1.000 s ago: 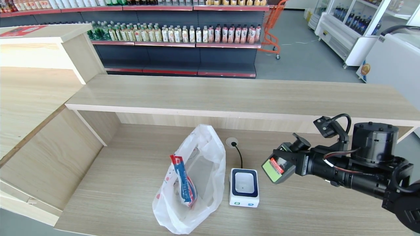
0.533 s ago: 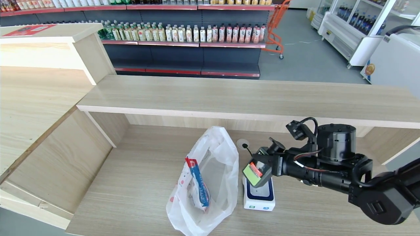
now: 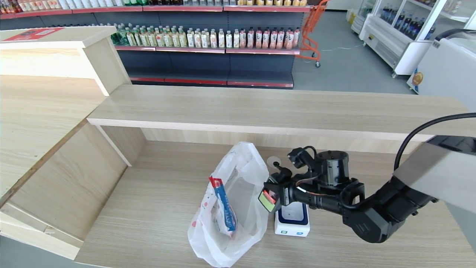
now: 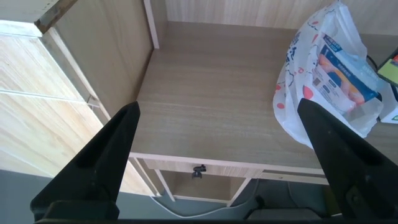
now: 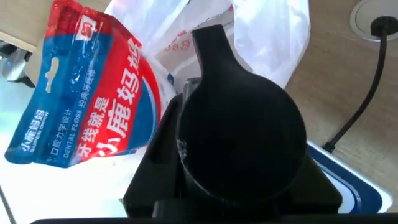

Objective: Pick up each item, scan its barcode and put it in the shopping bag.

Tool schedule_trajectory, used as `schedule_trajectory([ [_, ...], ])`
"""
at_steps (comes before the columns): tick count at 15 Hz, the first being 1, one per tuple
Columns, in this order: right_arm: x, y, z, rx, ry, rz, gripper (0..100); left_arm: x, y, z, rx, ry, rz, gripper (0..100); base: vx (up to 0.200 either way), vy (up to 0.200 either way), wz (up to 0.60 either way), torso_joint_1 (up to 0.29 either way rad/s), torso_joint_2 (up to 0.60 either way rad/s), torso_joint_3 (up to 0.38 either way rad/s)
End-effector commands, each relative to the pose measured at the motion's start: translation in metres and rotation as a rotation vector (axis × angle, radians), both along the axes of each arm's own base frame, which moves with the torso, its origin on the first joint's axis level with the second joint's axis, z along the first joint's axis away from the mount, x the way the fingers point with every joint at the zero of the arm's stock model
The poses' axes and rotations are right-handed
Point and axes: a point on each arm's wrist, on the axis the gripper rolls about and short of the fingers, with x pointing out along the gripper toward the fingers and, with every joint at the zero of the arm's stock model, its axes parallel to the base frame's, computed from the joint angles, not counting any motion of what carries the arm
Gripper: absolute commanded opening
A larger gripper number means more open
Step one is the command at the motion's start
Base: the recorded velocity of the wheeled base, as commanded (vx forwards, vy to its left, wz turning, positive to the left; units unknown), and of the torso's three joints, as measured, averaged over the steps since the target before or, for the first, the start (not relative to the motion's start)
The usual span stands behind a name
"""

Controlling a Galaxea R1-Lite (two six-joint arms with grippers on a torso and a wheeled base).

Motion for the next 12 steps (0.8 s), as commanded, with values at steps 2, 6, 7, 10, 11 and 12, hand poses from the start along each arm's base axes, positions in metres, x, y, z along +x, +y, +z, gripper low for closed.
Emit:
schedule_trajectory([
  [2, 0.033, 0.029, -0.026, -0.035, -0.062, 0.046, 0, 0.000, 0.000, 0.000, -0.001, -0.001, 0.000, 100, 0.000, 0.000, 0.00, 0.000, 0.00, 0.000],
  [6, 0.043, 0.049, -0.043, -0.103, -0.143, 0.110, 0, 0.000, 0.000, 0.000, -0.001, -0.001, 0.000, 100, 0.000, 0.000, 0.00, 0.000, 0.00, 0.000],
  [7, 0.045, 0.052, -0.045, -0.114, -0.162, 0.122, 0, 0.000, 0.000, 0.000, -0.001, -0.001, 0.000, 100, 0.000, 0.000, 0.00, 0.000, 0.00, 0.000],
  [10, 0.053, 0.059, -0.048, -0.139, -0.218, 0.139, 0, 0.000, 0.000, 0.000, -0.001, -0.001, 0.000, 100, 0.000, 0.000, 0.00, 0.000, 0.00, 0.000],
  [11, 0.054, 0.062, -0.048, -0.150, -0.236, 0.147, 0, 0.000, 0.000, 0.000, -0.001, -0.001, 0.000, 100, 0.000, 0.000, 0.00, 0.000, 0.00, 0.000],
  [12, 0.054, 0.063, -0.048, -0.158, -0.250, 0.154, 0, 0.000, 0.000, 0.000, -0.001, -0.001, 0.000, 100, 0.000, 0.000, 0.00, 0.000, 0.00, 0.000],
])
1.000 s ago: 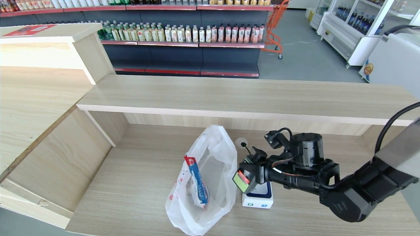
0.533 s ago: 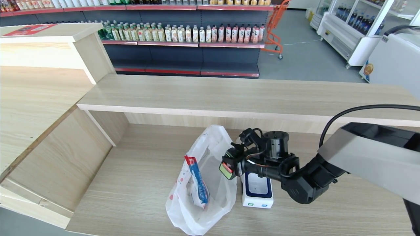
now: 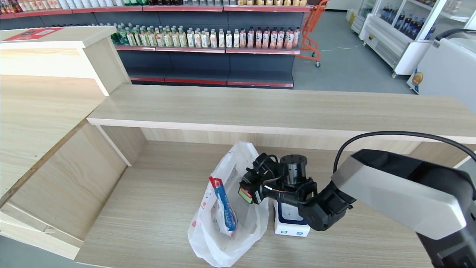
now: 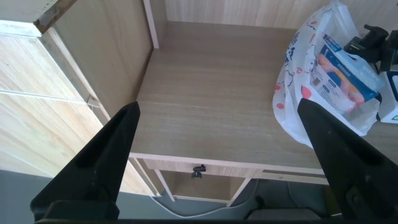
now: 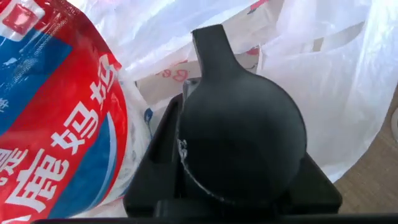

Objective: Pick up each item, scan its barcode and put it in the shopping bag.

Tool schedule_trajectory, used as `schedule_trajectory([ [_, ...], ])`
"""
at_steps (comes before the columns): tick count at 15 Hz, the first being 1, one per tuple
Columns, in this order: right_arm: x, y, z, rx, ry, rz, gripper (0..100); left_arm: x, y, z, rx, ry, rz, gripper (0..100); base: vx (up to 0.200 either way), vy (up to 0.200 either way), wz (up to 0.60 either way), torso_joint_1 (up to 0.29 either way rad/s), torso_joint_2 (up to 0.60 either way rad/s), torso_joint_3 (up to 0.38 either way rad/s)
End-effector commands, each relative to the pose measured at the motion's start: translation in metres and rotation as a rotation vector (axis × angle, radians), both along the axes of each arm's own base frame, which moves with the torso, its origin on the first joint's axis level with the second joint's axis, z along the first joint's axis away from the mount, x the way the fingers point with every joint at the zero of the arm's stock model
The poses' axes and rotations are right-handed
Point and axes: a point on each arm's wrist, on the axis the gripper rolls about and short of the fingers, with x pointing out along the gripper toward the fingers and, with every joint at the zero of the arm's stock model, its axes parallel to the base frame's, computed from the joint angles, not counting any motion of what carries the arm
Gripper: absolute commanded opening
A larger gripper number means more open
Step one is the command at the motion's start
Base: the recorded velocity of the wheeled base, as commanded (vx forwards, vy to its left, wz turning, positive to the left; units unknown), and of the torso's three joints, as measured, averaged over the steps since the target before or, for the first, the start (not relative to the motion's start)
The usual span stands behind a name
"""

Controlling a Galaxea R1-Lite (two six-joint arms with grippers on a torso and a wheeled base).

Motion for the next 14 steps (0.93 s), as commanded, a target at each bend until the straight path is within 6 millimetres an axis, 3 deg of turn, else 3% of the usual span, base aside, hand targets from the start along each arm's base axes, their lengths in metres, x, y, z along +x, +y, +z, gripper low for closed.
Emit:
schedule_trajectory([
  [1, 0.002, 0.003, -0.008, -0.013, 0.001, 0.006, 0, 0.000, 0.000, 0.000, -0.001, -0.001, 0.000, 100, 0.000, 0.000, 0.00, 0.000, 0.00, 0.000],
  [2, 0.003, 0.003, -0.010, -0.014, -0.001, 0.005, 0, 0.000, 0.000, 0.000, -0.001, -0.001, 0.000, 100, 0.000, 0.000, 0.00, 0.000, 0.00, 0.000],
  [3, 0.004, 0.003, -0.011, -0.013, 0.001, 0.005, 100, 0.000, 0.000, 0.000, -0.001, -0.001, 0.000, 100, 0.000, 0.000, 0.00, 0.000, 0.00, 0.000],
  [5, 0.004, 0.002, -0.007, 0.003, 0.003, -0.001, 100, 0.000, 0.000, 0.000, -0.001, -0.001, 0.000, 100, 0.000, 0.000, 0.00, 0.000, 0.00, 0.000],
  [7, 0.004, 0.003, 0.011, 0.108, 0.058, -0.027, 100, 0.000, 0.000, 0.000, -0.001, -0.001, 0.000, 100, 0.000, 0.000, 0.00, 0.000, 0.00, 0.000],
  [9, -0.003, -0.003, 0.046, 0.279, 0.167, -0.077, 100, 0.000, 0.000, 0.000, -0.001, -0.001, 0.000, 100, 0.000, 0.000, 0.00, 0.000, 0.00, 0.000],
  [11, -0.015, -0.026, 0.058, 0.322, 0.263, -0.132, 100, 0.000, 0.000, 0.000, -0.001, -0.001, 0.000, 100, 0.000, 0.000, 0.00, 0.000, 0.00, 0.000],
  [14, -0.065, -0.069, 0.086, 0.322, 0.399, -0.193, 100, 0.000, 0.000, 0.000, -0.001, -0.001, 0.000, 100, 0.000, 0.000, 0.00, 0.000, 0.00, 0.000],
])
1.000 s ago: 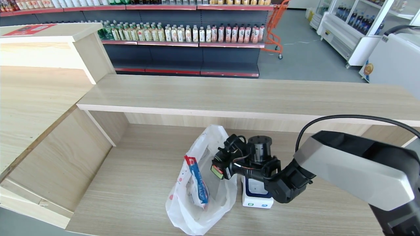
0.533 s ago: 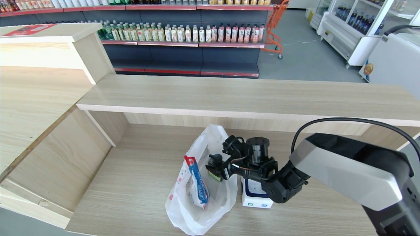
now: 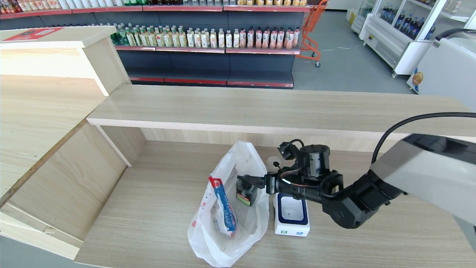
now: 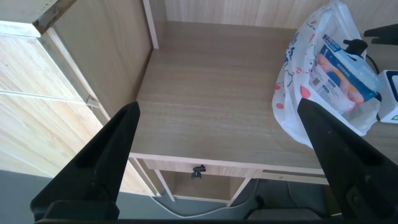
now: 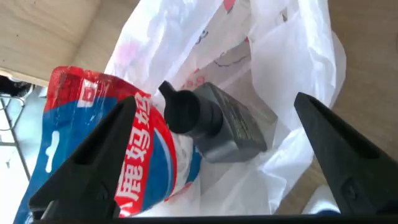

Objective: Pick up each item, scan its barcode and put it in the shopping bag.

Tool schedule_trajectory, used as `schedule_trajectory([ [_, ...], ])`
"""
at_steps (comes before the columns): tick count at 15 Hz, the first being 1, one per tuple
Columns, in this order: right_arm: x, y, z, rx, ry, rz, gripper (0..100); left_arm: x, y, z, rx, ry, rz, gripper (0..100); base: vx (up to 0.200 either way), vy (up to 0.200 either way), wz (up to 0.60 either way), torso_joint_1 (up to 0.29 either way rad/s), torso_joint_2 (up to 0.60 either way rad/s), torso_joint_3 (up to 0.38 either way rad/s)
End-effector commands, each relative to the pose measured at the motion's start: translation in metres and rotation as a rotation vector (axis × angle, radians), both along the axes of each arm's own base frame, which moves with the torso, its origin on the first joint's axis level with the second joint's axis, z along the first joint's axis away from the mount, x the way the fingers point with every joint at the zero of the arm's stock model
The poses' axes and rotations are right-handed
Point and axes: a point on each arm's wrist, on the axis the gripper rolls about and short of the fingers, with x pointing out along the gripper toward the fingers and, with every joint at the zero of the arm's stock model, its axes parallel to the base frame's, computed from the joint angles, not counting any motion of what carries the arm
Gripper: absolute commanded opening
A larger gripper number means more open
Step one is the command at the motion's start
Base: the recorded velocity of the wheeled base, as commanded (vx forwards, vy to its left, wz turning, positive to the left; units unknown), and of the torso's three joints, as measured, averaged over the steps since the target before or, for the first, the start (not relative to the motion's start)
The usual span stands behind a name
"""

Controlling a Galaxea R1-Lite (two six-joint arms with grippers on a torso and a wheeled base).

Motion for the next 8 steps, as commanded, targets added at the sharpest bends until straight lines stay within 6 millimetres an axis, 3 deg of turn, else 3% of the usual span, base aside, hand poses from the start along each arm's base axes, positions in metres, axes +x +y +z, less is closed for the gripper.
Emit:
schedule_trajectory([
  [1, -0.049, -0.041, 0.051, 0.044, 0.042, -0.027, 100, 0.000, 0.000, 0.000, -0.001, -0.001, 0.000, 100, 0.000, 0.000, 0.00, 0.000, 0.00, 0.000],
  [3, -0.100, -0.087, 0.085, 0.006, 0.063, -0.076, 100, 0.000, 0.000, 0.000, -0.001, -0.001, 0.000, 100, 0.000, 0.000, 0.00, 0.000, 0.00, 0.000],
  [4, -0.121, -0.108, 0.092, -0.049, 0.059, -0.105, 100, 0.000, 0.000, 0.000, -0.001, -0.001, 0.000, 100, 0.000, 0.000, 0.00, 0.000, 0.00, 0.000],
  [6, -0.153, -0.147, 0.092, -0.196, -0.001, -0.198, 100, 0.000, 0.000, 0.000, -0.001, -0.001, 0.000, 100, 0.000, 0.000, 0.00, 0.000, 0.00, 0.000],
  [7, -0.161, -0.156, 0.090, -0.234, -0.024, -0.241, 100, 0.000, 0.000, 0.000, -0.001, -0.001, 0.000, 100, 0.000, 0.000, 0.00, 0.000, 0.00, 0.000],
  [8, -0.188, -0.175, 0.088, -0.300, -0.066, -0.377, 100, 0.000, 0.000, 0.000, -0.001, -0.001, 0.000, 100, 0.000, 0.000, 0.00, 0.000, 0.00, 0.000],
])
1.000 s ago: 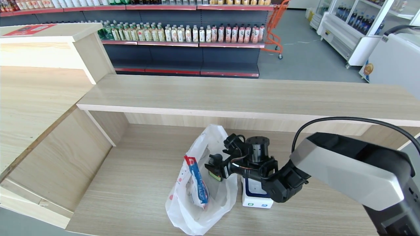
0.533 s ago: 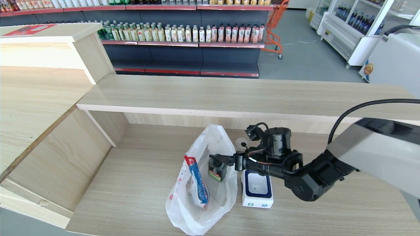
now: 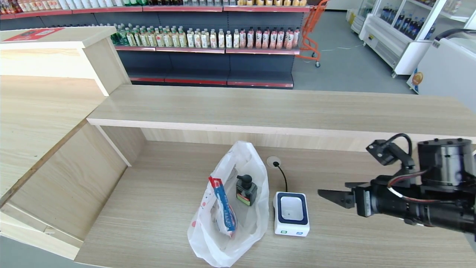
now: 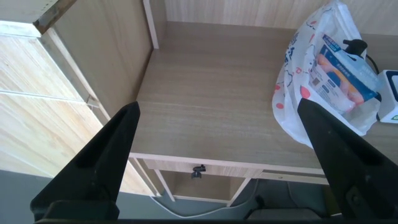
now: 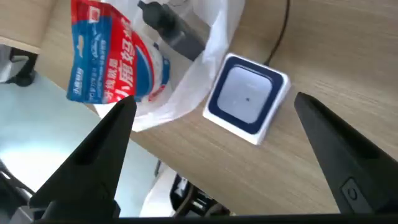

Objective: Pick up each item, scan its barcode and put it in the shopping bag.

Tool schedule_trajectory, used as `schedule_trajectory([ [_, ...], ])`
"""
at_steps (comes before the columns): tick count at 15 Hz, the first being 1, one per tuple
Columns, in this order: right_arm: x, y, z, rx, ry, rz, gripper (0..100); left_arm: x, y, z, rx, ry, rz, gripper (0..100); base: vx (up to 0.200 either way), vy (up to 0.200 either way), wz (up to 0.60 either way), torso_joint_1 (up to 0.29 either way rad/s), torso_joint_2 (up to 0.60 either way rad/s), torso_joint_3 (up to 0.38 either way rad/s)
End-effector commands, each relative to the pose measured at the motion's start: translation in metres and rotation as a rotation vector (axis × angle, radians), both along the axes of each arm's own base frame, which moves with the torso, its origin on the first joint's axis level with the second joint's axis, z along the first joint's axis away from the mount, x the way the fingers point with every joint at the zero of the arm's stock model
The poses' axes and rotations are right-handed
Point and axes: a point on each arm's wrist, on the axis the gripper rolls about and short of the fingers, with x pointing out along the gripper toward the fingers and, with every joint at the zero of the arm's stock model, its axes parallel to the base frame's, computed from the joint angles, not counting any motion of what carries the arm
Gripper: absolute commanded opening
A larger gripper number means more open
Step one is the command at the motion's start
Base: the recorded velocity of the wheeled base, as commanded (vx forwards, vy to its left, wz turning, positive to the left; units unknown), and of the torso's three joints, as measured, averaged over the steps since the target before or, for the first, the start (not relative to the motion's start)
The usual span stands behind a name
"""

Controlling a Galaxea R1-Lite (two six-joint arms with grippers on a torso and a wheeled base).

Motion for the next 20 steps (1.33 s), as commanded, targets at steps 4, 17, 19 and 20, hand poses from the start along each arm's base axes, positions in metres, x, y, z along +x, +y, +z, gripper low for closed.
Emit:
schedule_trajectory([
  [4, -0.159, -0.065, -0.031, -0.103, -0.233, -0.285, 100, 0.000, 0.000, 0.000, -0.001, -0.001, 0.000, 100, 0.000, 0.000, 0.00, 0.000, 0.00, 0.000],
  [17, -0.235, -0.071, -0.074, -0.071, -0.538, -0.429, 100, 0.000, 0.000, 0.000, -0.001, -0.001, 0.000, 100, 0.000, 0.000, 0.00, 0.000, 0.00, 0.000],
  [19, -0.235, -0.071, -0.074, -0.072, -0.531, -0.442, 0, 0.000, 0.000, 0.000, -0.001, -0.001, 0.000, 100, 0.000, 0.000, 0.00, 0.000, 0.00, 0.000],
  [20, -0.235, -0.071, -0.075, -0.075, -0.530, -0.441, 0, 0.000, 0.000, 0.000, -0.001, -0.001, 0.000, 100, 0.000, 0.000, 0.00, 0.000, 0.00, 0.000],
])
